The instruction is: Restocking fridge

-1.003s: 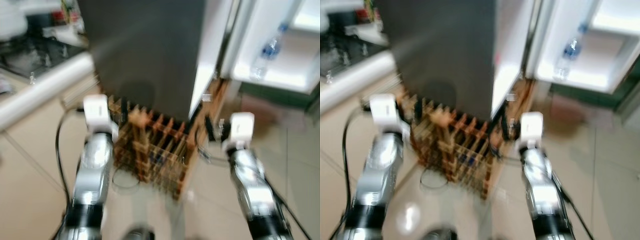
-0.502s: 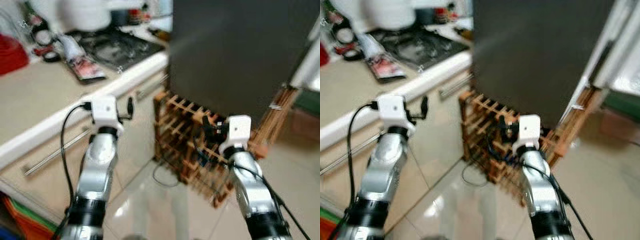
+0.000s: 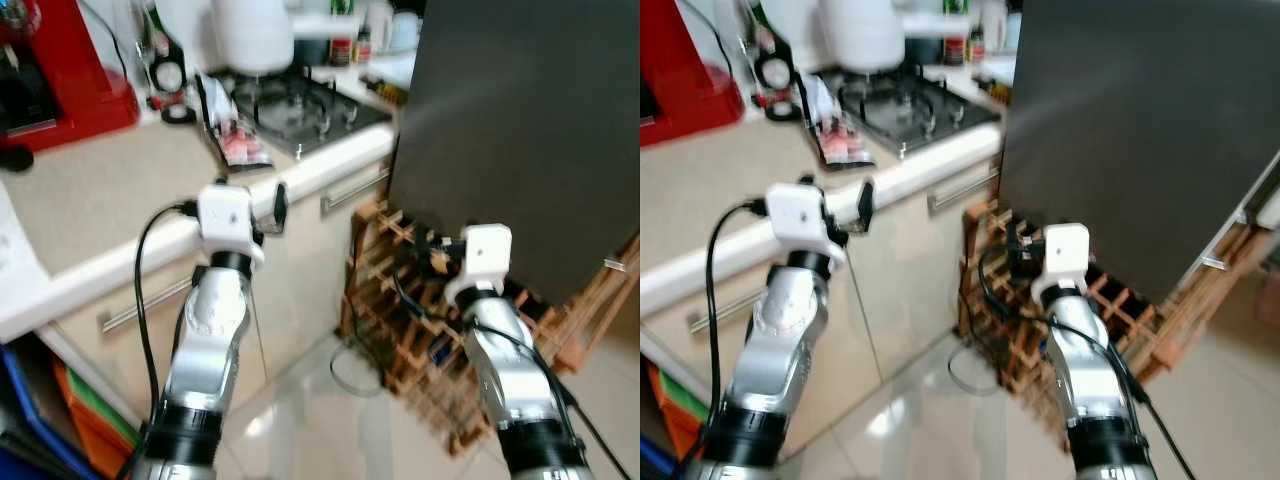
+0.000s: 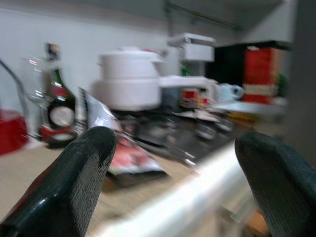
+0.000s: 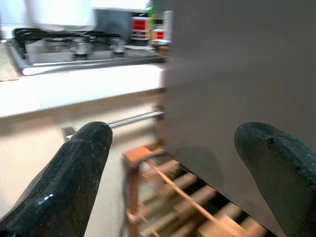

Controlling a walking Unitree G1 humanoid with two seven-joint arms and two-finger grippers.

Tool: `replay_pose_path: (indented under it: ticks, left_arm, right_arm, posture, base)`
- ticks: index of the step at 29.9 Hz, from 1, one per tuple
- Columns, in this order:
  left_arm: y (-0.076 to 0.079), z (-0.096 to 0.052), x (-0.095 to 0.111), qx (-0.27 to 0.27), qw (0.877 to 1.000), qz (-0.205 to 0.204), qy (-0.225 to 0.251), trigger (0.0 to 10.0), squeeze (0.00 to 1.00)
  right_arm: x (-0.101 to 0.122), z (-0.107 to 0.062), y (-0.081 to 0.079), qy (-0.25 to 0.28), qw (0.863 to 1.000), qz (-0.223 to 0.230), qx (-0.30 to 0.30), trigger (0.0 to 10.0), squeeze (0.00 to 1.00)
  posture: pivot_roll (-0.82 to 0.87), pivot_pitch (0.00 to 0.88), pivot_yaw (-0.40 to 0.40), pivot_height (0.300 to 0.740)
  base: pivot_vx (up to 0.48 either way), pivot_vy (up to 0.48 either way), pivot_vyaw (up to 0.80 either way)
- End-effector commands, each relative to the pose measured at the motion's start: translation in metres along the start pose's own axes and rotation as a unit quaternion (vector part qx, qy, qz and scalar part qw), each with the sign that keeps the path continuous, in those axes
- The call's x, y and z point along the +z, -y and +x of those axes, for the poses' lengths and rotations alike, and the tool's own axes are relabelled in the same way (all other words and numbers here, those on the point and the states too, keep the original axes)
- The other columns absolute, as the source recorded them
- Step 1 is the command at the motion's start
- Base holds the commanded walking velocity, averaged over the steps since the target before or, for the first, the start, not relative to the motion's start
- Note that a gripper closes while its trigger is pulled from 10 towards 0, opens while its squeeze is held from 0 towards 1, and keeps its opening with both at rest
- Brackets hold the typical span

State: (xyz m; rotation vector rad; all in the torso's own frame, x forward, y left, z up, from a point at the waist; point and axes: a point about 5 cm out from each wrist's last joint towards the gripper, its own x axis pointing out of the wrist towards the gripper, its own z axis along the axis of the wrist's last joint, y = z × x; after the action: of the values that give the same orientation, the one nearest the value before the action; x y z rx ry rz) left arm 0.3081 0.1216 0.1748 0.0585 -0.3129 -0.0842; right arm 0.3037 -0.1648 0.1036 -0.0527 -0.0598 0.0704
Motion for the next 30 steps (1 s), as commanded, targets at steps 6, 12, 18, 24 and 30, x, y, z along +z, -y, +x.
replay_pose_path:
  ticks: [6,12,18,24,30]
  left_arm:
    - [-0.0104,-0.0005,0.0012,0.021,1.0,0.005,0.002,10.0,0.0]
    - [-0.0115,-0.0002,0.0022,0.032,0.999,0.005,0.006,10.0,0.0]
    - [-0.0081,0.0001,0.0029,0.019,1.0,0.011,0.007,10.0,0.0]
    - [-0.0039,-0.002,0.0037,0.004,1.0,0.011,0.011,10.0,0.0]
    - [-0.0071,-0.0007,-0.0019,0.014,1.0,0.017,-0.006,10.0,0.0]
  right_arm:
    - [0.0069,0.0049,-0.0105,0.015,1.0,-0.001,0.015,10.0,0.0]
    - [0.0085,0.0051,-0.0094,0.02,1.0,0.002,0.014,10.0,0.0]
    - [0.0093,0.0043,-0.0106,0.025,1.0,0.011,0.012,10.0,0.0]
    - [0.012,0.0038,-0.0104,0.034,0.999,0.001,0.013,10.0,0.0]
    - [0.0126,0.0047,-0.0128,0.034,0.999,-0.005,0.021,10.0,0.0]
  posture:
    - [-0.03,0.0,-0.006,0.74]
    - [-0.03,0.0,-0.008,0.74]
    - [-0.03,0.0,-0.009,0.74]
    - [-0.03,0.0,-0.01,0.74]
    - [-0.03,0.0,-0.01,0.74]
  base:
    - [0.474,0.0,0.54]
    - [0.074,0.0,0.54]
    - [0.0,0.0,0.18]
    - [0.0,-0.392,0.35]
    - [0.0,-0.443,0.67]
